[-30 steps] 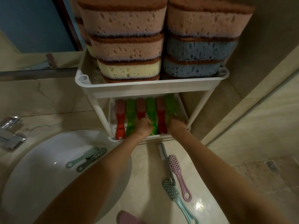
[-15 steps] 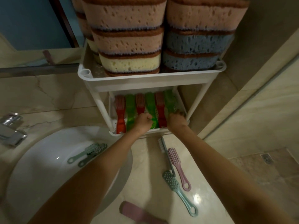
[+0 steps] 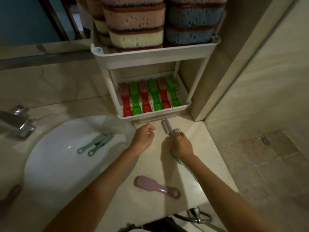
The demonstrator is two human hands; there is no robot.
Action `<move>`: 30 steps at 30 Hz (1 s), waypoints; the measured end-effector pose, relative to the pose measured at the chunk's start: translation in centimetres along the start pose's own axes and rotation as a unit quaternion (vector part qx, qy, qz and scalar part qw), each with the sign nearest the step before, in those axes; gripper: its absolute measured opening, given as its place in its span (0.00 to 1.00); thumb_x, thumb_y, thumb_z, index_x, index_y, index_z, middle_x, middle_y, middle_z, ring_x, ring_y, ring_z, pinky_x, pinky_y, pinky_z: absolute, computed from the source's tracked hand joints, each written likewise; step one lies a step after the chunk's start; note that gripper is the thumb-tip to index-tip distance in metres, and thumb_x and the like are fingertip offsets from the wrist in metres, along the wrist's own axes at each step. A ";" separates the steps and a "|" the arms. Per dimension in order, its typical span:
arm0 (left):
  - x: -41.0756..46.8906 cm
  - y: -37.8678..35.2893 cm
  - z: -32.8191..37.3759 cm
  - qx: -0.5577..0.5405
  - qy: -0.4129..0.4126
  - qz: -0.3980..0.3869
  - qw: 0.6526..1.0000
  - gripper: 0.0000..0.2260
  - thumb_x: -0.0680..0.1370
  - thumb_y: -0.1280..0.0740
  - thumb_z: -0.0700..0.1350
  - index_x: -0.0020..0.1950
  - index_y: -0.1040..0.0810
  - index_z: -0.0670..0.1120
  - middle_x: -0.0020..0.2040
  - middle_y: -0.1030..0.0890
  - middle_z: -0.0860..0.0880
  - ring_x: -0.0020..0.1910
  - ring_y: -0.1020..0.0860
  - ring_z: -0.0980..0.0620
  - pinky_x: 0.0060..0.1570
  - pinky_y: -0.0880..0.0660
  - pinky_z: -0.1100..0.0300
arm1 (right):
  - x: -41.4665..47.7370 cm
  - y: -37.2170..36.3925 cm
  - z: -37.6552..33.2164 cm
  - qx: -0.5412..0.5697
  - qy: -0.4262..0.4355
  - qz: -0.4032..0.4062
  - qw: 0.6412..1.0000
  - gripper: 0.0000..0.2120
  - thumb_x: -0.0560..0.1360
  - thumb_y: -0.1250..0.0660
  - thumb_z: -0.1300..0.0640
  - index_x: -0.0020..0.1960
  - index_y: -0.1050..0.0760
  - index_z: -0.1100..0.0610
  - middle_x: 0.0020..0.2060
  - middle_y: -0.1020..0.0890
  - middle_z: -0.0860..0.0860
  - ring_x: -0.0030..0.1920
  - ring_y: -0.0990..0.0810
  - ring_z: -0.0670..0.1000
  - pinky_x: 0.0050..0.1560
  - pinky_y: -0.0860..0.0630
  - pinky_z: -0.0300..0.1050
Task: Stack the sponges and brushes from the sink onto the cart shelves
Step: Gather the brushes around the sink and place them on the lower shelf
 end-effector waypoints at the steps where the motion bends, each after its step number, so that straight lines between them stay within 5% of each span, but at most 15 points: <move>1: -0.6 -0.1 -0.5 0.024 0.002 -0.024 0.999 0.10 0.77 0.40 0.37 0.56 0.23 0.39 0.56 0.20 0.41 0.55 0.22 0.44 0.53 0.28 0.61 | -0.2 -0.1 -0.1 0.019 -0.013 0.005 1.000 0.17 0.79 0.44 0.61 0.66 0.36 0.61 0.61 0.27 0.62 0.58 0.25 0.62 0.55 0.27 0.50; 6: -4.1 -0.8 -3.2 0.126 -0.023 -0.221 0.967 0.12 0.73 0.30 0.47 0.53 0.24 0.46 0.52 0.24 0.49 0.54 0.23 0.50 0.51 0.26 0.60 | -0.6 -0.2 -0.2 0.039 -0.047 0.001 0.998 0.23 0.75 0.37 0.64 0.68 0.37 0.60 0.62 0.27 0.62 0.59 0.25 0.62 0.58 0.28 0.50; 9: -5.2 -1.3 -4.5 0.228 -0.054 -0.352 0.906 0.23 0.67 0.25 0.55 0.56 0.28 0.48 0.54 0.31 0.50 0.57 0.27 0.50 0.57 0.25 0.54 | -0.9 -0.2 -0.2 0.015 -0.064 0.006 0.998 0.21 0.75 0.39 0.66 0.67 0.35 0.63 0.60 0.26 0.63 0.59 0.25 0.62 0.57 0.27 0.50; 12: -6.2 -1.9 -4.8 0.337 -0.120 -0.389 0.849 0.29 0.65 0.25 0.57 0.60 0.31 0.47 0.59 0.33 0.48 0.59 0.31 0.47 0.56 0.29 0.54 | -1.2 -0.2 -0.4 0.010 -0.067 0.025 0.997 0.22 0.75 0.41 0.68 0.68 0.35 0.62 0.59 0.25 0.63 0.57 0.24 0.62 0.56 0.26 0.50; 19: -7.6 -2.8 -4.8 0.380 -0.194 -0.306 0.851 0.14 0.73 0.34 0.39 0.58 0.29 0.43 0.61 0.30 0.43 0.58 0.29 0.42 0.53 0.31 0.51 | -2.6 0.3 -1.0 0.004 -0.051 0.091 0.995 0.17 0.76 0.43 0.67 0.63 0.32 0.62 0.51 0.20 0.64 0.51 0.21 0.64 0.45 0.26 0.52; 26: -5.4 1.0 -4.2 0.269 -0.095 -0.101 0.953 0.10 0.76 0.37 0.41 0.56 0.33 0.41 0.55 0.22 0.40 0.53 0.22 0.40 0.47 0.27 0.52 | -0.2 2.9 -2.0 0.059 -0.008 0.133 0.989 0.09 0.78 0.41 0.62 0.54 0.25 0.62 0.48 0.18 0.62 0.49 0.22 0.64 0.44 0.27 0.51; 30: -3.6 4.0 -4.0 0.199 -0.041 0.032 0.979 0.07 0.77 0.38 0.41 0.49 0.37 0.44 0.49 0.20 0.39 0.47 0.20 0.41 0.42 0.27 0.53 | 3.2 4.7 -4.4 0.047 0.043 0.132 0.989 0.10 0.78 0.42 0.61 0.56 0.26 0.63 0.50 0.18 0.64 0.51 0.21 0.64 0.46 0.26 0.53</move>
Point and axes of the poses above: each hand's wrist, its own x-axis towards the middle knuckle, its own y-axis out of the back of the hand, z = x × y, the point moved 1 cm from there along x, towards the middle knuckle
